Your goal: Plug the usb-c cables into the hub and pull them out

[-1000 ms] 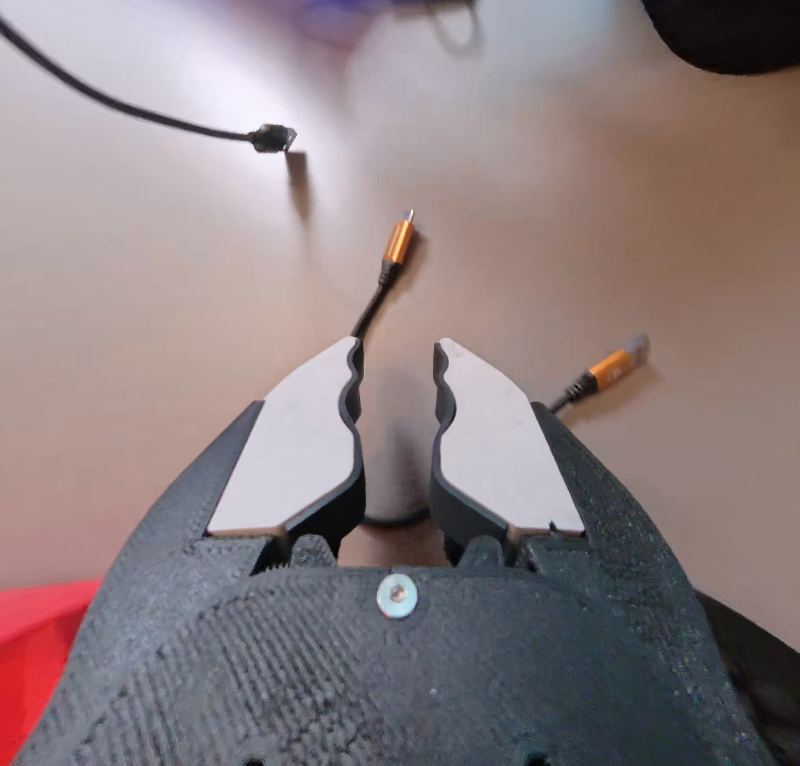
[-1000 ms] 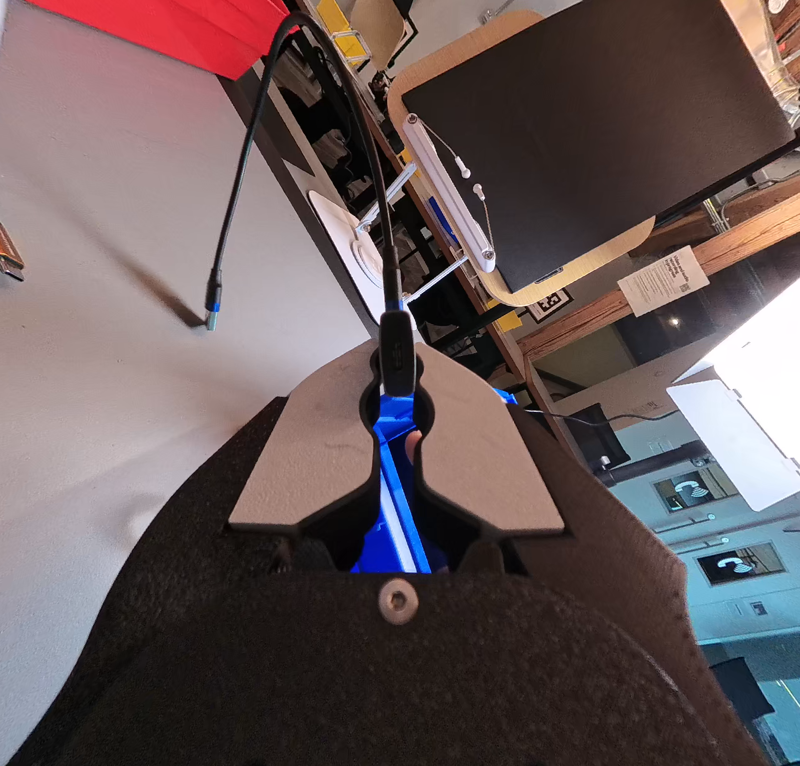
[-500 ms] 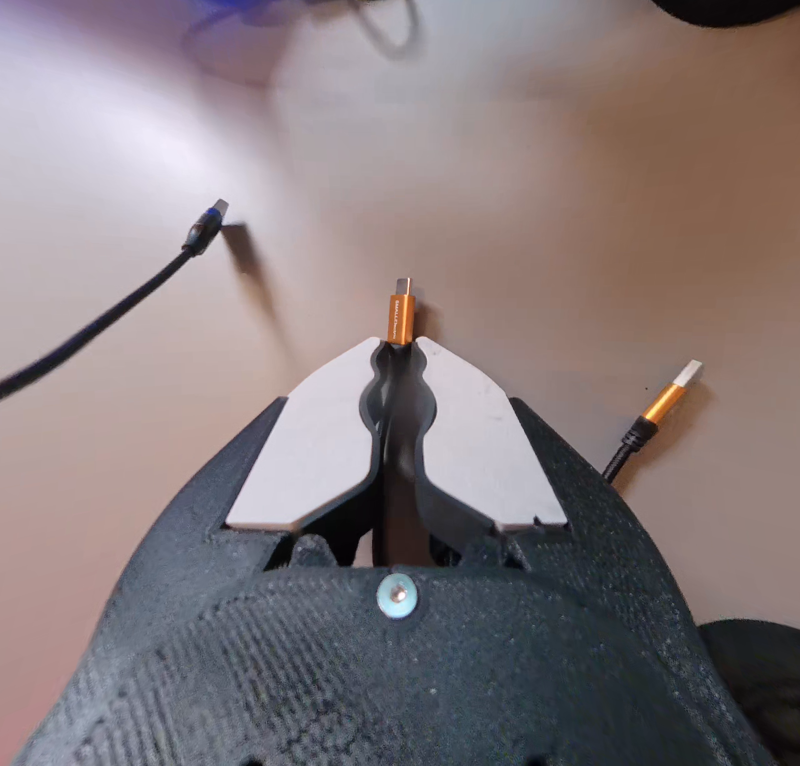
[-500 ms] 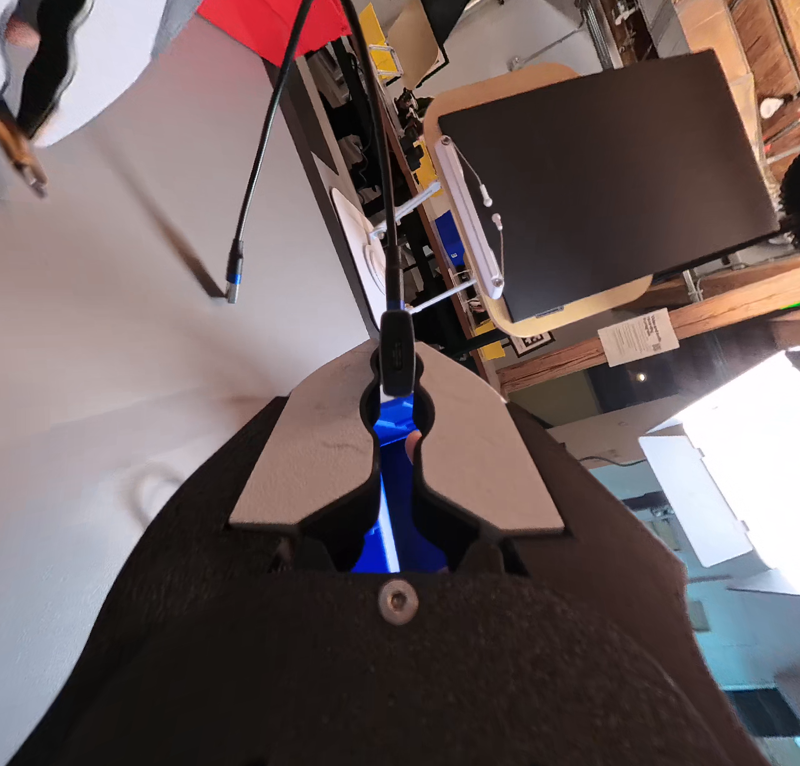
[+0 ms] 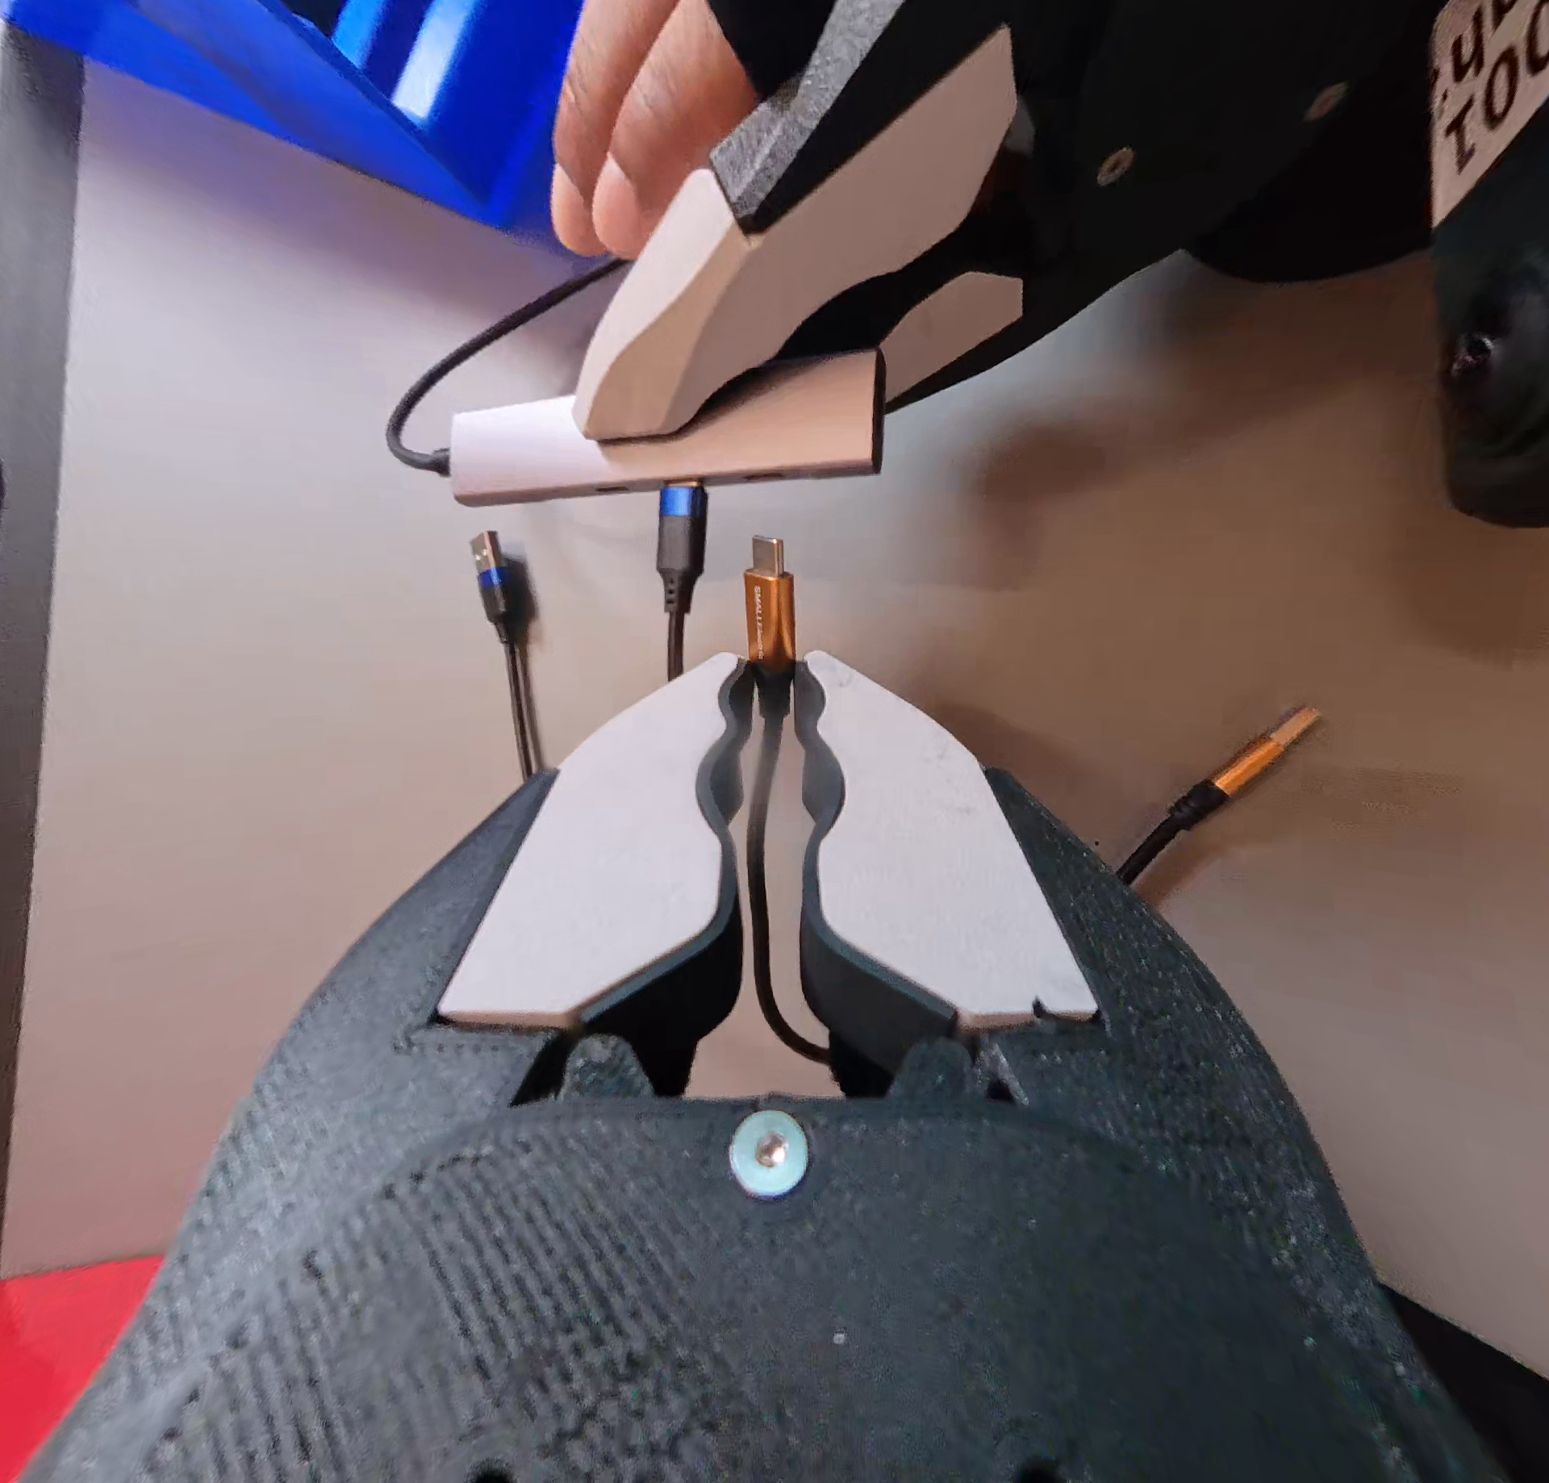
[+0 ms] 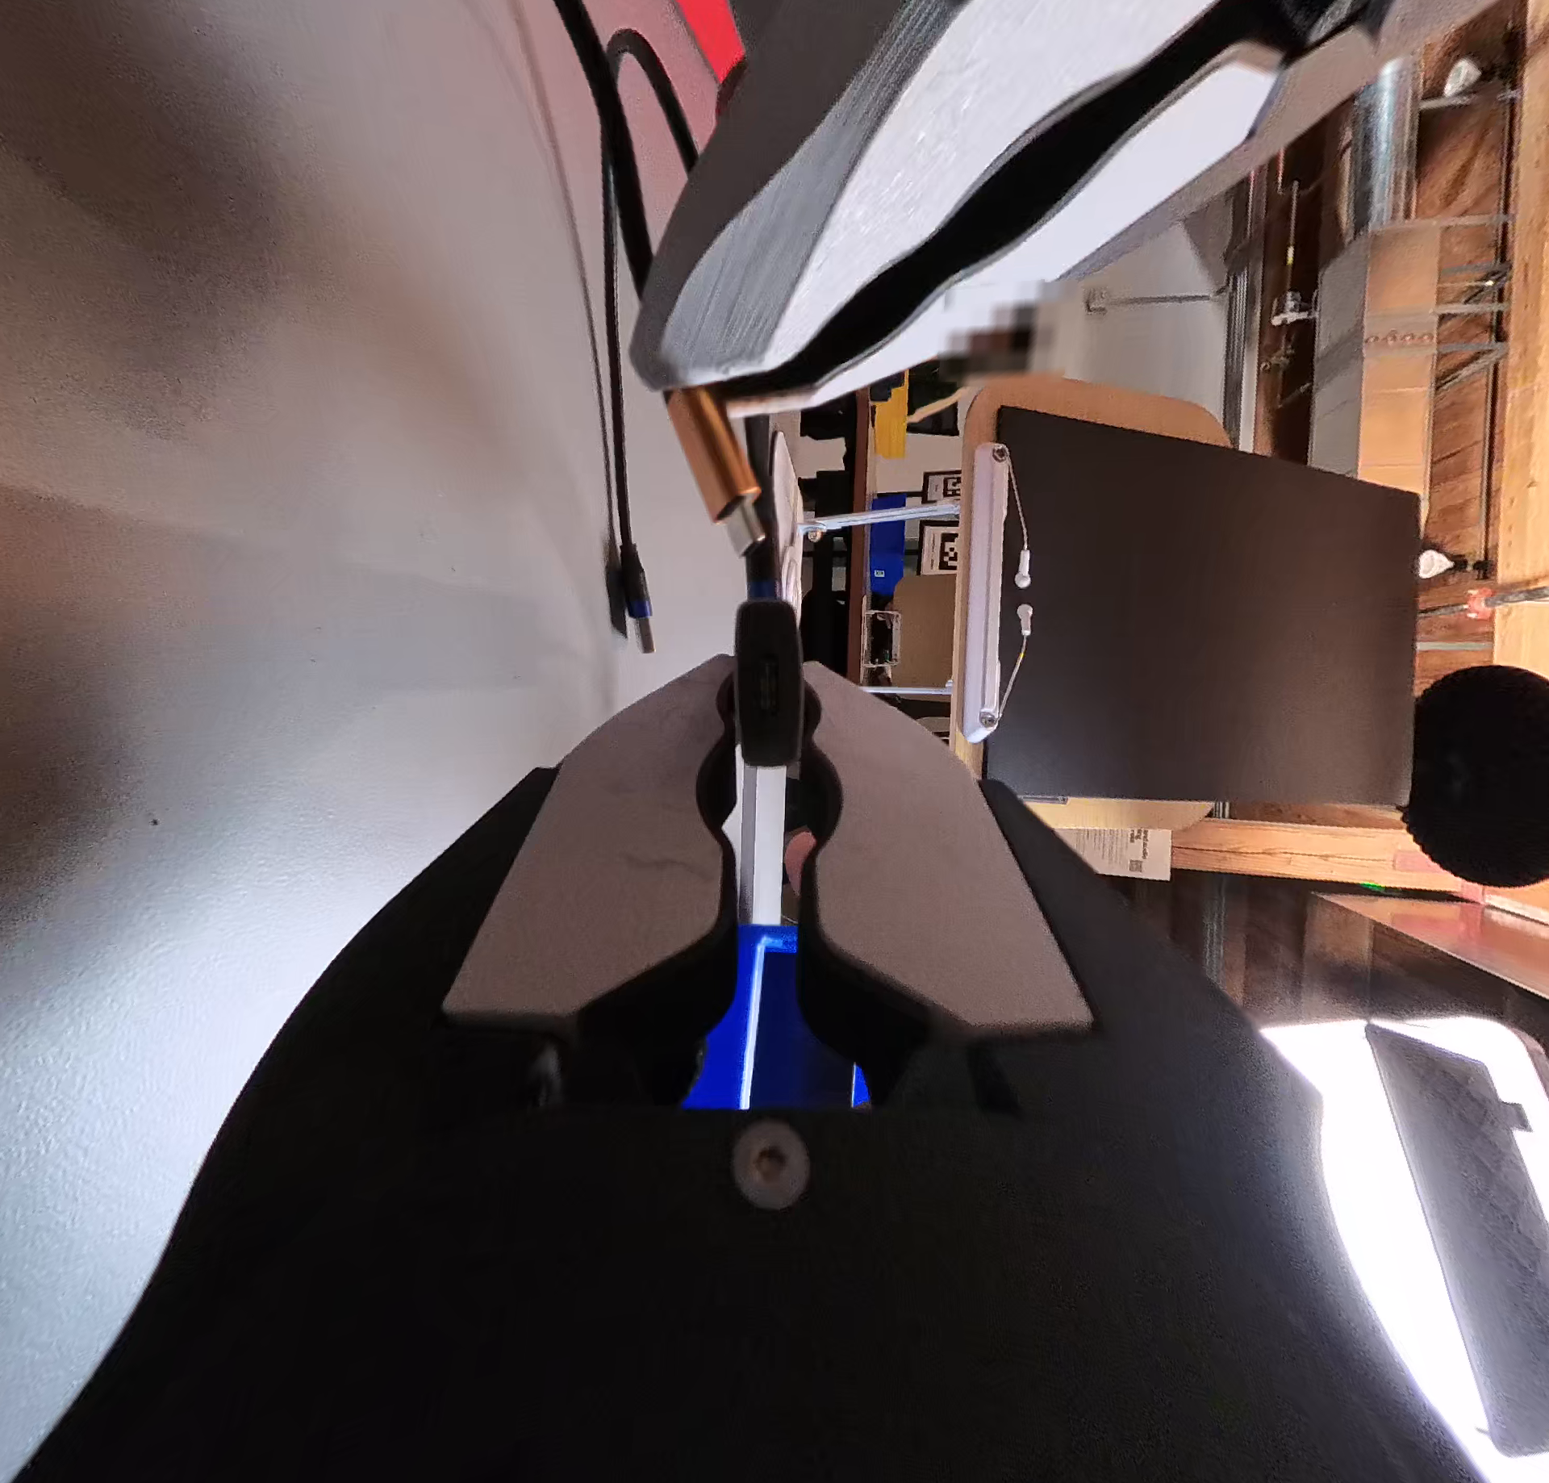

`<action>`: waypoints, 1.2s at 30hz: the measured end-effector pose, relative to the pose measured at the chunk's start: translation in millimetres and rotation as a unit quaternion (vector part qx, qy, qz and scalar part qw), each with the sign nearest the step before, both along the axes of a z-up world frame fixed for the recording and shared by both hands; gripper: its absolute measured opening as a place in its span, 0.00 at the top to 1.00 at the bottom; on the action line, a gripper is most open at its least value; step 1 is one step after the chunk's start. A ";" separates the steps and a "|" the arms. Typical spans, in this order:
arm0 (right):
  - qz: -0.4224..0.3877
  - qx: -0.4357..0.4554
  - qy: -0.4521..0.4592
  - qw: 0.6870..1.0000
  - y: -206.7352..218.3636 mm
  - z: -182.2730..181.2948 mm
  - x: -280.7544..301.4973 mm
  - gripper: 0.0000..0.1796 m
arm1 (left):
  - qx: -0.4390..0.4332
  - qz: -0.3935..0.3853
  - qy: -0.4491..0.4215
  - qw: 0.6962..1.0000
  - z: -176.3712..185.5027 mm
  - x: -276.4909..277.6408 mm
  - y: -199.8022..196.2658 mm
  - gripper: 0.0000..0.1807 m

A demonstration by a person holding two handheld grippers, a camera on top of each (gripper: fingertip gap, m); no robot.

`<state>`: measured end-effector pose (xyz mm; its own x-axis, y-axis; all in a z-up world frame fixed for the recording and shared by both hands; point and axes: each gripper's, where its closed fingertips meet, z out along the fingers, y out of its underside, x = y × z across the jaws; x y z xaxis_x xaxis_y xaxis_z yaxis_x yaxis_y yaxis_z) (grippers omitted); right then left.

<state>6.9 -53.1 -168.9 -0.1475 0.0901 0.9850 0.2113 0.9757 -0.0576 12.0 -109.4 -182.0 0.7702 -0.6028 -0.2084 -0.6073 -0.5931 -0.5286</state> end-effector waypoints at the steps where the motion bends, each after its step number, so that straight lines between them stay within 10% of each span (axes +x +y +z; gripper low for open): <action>1: 0.001 0.002 -0.004 1.000 -1.1 -1.4 -0.3 0.95 | -0.003 0.000 0.007 1.000 -3.5 -0.4 0.2 0.95; 36: -0.032 0.012 -0.061 0.998 0.8 -24.5 -6.7 0.95 | 0.011 0.004 0.084 0.996 -14.7 -6.7 2.6 0.95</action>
